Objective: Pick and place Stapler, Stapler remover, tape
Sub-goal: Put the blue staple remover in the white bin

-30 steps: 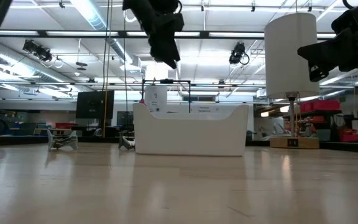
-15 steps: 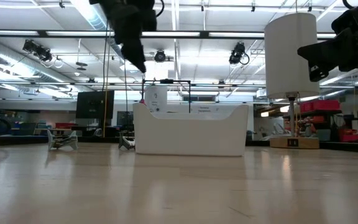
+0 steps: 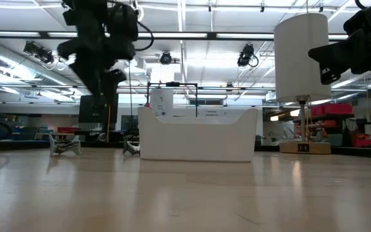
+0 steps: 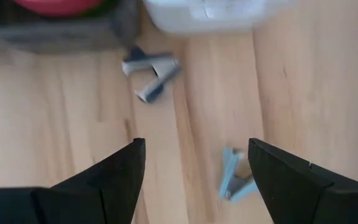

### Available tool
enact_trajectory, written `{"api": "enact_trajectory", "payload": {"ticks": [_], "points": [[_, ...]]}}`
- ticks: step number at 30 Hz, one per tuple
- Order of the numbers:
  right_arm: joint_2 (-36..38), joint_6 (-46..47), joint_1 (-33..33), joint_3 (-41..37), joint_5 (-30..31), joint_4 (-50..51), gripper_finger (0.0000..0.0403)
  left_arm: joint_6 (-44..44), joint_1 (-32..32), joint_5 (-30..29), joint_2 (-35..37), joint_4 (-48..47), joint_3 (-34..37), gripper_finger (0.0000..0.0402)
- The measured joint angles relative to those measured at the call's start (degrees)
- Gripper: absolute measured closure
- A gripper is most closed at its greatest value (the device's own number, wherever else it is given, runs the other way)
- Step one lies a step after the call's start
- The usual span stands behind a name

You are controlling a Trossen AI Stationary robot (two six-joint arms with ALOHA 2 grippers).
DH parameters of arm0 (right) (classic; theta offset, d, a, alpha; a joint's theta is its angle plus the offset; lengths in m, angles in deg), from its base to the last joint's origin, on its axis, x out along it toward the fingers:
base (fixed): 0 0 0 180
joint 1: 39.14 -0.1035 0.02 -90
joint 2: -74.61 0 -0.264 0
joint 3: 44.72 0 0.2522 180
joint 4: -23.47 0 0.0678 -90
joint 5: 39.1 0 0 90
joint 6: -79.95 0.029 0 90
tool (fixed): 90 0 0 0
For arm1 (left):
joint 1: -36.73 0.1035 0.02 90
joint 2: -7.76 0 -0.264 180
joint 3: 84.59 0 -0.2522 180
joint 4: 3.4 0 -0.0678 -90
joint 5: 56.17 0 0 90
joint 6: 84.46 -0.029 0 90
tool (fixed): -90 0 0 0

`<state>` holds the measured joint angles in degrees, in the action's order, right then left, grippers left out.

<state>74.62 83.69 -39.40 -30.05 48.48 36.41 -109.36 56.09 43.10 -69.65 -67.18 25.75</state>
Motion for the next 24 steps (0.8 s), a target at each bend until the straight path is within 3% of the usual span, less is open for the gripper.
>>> {"api": "enact_trajectory", "payload": {"ticks": [6, 15, 24], "points": [[0.0, 0.0, 0.0, 0.0, 0.0, 0.0, 0.0389, -6.6, 0.0, 0.0, 0.0, 1.6, 5.2, 0.0115], [0.0, 0.0, 0.0, 0.0, 0.0, 0.0, 0.0389, -9.3, 0.0, 0.1, -0.1, 3.5, 9.6, 0.0115], [0.0, 0.0, 0.0, 0.0, 0.0, 0.0, 0.0389, -9.4, 0.1, 5.6, -0.2, 9.4, 13.4, 0.0115]]}}
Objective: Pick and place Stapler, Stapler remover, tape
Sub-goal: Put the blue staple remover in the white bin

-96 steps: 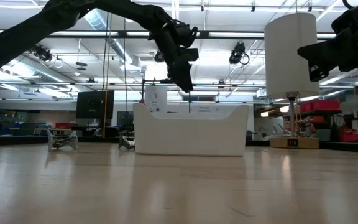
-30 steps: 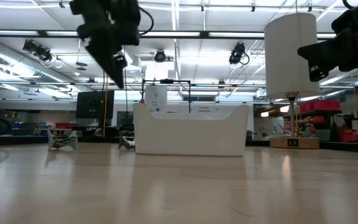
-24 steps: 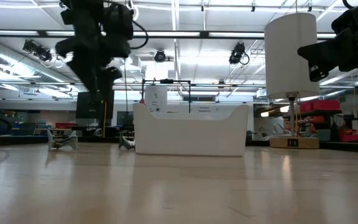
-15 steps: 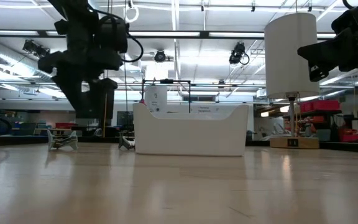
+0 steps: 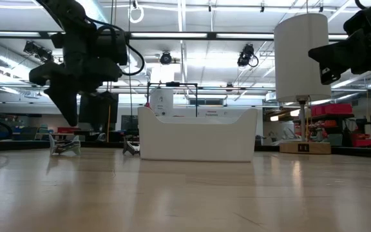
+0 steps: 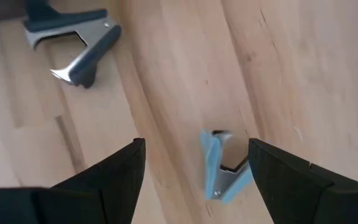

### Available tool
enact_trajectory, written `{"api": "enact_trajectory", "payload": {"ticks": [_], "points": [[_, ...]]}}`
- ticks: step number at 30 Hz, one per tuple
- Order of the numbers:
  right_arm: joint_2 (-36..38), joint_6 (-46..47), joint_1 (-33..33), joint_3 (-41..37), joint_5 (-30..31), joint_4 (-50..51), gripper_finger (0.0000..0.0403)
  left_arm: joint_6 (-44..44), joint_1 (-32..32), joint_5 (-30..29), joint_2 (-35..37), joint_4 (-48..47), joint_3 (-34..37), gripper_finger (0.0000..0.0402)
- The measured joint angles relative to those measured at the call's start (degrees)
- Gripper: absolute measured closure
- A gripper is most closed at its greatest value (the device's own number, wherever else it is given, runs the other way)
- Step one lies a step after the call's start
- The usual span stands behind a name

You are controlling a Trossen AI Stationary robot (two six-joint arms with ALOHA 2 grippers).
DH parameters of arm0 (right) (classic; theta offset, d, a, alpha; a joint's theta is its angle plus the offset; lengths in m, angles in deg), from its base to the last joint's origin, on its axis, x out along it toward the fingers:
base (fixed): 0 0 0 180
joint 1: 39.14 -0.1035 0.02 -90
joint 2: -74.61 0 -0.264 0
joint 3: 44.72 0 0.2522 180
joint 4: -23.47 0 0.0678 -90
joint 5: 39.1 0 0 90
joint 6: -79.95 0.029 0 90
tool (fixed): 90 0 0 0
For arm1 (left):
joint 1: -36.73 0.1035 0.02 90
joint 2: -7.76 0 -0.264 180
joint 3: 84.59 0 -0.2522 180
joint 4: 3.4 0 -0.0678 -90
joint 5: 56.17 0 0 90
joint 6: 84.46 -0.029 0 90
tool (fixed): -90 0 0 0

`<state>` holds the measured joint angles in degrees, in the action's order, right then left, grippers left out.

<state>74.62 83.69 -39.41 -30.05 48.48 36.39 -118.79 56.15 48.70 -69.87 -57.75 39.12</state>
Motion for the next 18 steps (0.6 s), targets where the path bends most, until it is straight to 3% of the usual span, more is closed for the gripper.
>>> {"api": "enact_trajectory", "payload": {"ticks": [18], "points": [[0.0, 0.0, 0.0, 0.0, 0.0, 0.0, 0.0389, 0.7, 0.1, 0.0, 0.0, 4.4, 4.3, 0.0117]]}}
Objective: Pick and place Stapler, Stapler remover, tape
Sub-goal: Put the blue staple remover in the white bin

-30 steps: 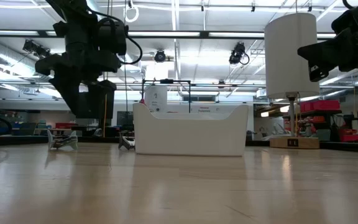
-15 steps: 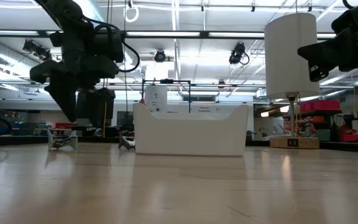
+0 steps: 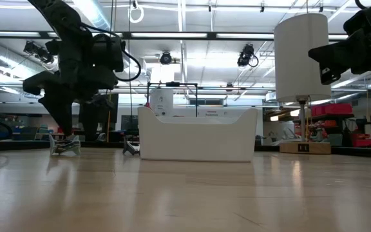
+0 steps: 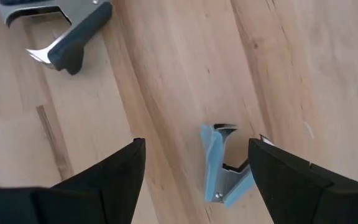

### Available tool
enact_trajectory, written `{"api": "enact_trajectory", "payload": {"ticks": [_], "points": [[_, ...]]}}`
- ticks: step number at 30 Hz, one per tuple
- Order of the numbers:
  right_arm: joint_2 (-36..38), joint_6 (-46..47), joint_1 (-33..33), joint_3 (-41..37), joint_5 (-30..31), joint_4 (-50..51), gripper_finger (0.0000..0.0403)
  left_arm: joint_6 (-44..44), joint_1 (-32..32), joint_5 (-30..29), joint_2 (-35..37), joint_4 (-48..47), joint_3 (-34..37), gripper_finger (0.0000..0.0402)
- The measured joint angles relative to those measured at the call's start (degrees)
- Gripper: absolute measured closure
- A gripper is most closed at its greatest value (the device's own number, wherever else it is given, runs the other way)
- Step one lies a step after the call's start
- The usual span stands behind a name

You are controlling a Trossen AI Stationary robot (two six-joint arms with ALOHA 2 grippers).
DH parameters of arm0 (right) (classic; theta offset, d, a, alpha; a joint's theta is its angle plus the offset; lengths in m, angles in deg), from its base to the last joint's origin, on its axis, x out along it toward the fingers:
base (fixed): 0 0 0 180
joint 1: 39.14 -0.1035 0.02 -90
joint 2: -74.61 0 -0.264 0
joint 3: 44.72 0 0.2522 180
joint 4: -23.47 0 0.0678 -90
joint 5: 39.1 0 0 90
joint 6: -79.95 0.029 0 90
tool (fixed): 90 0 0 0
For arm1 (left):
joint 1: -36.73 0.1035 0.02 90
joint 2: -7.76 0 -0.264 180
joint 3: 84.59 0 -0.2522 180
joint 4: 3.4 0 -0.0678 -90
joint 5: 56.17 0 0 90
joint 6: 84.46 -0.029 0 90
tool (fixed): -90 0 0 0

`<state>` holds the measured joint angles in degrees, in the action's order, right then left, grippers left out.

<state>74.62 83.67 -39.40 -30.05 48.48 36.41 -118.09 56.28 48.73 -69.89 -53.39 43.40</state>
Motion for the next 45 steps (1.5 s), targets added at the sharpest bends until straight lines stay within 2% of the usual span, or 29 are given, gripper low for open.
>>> {"api": "enact_trajectory", "payload": {"ticks": [10, 20, 29, 45], "points": [[0.0, 0.0, 0.0, 0.0, 0.0, 0.0, 0.0389, 0.0, 0.0, 0.8, 0.0, 2.7, 1.7, 0.0166], [0.0, 0.0, 0.0, 0.0, 0.0, 0.0, 0.0389, 0.0, 0.0, 0.8, -0.1, 1.3, 1.7, 0.0222], [0.0, 0.0, 0.0, 0.0, 0.0, 0.0, 0.0389, 0.0, -0.2, 0.8, -3.6, 1.6, 1.7, 0.0243], [0.0, 0.0, 0.0, 0.0, 0.0, 0.0, 0.0389, 1.4, -0.1, -0.7, -3.6, 1.1, 0.2, 0.0292]]}}
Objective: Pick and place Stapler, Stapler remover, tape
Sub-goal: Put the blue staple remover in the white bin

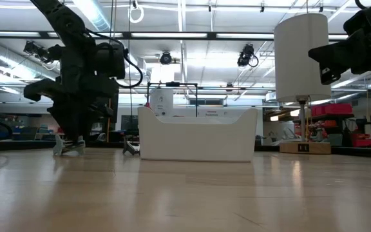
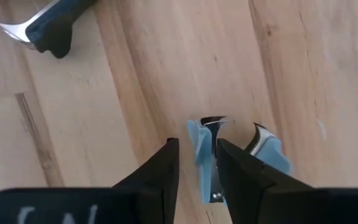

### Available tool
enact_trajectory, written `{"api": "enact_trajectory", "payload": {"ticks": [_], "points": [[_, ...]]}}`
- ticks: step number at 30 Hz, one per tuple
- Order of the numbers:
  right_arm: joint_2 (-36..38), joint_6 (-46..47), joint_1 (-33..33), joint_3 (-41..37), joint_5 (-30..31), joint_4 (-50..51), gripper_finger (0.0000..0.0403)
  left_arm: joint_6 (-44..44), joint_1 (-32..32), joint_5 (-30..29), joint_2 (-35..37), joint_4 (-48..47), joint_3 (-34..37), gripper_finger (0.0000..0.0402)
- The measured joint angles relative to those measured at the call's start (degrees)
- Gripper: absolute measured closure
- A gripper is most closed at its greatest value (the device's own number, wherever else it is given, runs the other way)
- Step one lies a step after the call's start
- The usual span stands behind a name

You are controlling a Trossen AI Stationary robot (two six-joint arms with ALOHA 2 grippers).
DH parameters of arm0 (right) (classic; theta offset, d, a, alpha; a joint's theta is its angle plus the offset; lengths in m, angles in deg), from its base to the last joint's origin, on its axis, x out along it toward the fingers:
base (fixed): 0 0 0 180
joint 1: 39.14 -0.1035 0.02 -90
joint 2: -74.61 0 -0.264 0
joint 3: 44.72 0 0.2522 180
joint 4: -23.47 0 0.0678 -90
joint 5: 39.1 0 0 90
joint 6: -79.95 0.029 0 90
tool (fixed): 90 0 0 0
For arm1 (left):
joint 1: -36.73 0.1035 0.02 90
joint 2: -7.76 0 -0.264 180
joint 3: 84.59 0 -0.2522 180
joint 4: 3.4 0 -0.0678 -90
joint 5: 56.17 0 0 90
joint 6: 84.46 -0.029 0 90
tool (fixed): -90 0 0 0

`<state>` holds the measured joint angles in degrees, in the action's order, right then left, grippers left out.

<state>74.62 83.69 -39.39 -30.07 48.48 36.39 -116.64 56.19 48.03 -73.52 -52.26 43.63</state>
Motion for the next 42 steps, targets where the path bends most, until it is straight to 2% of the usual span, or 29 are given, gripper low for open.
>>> {"api": "enact_trajectory", "payload": {"ticks": [15, 31, 42], "points": [[0.0, 0.0, 0.0, 0.0, 0.0, 0.0, 0.0389, 0.0, 0.0, 0.5, 0.0, 0.0, 0.0, 0.0352], [0.0, 0.0, 0.0, 0.0, 0.0, 0.0, 0.0389, 0.0, 0.0, 1.1, 0.0, -0.7, -0.5, 0.0357], [0.0, 0.0, 0.0, 0.0, 0.0, 0.0, 0.0389, 0.0, 0.0, 0.1, 0.0, -4.4, -6.8, 0.0359]]}}
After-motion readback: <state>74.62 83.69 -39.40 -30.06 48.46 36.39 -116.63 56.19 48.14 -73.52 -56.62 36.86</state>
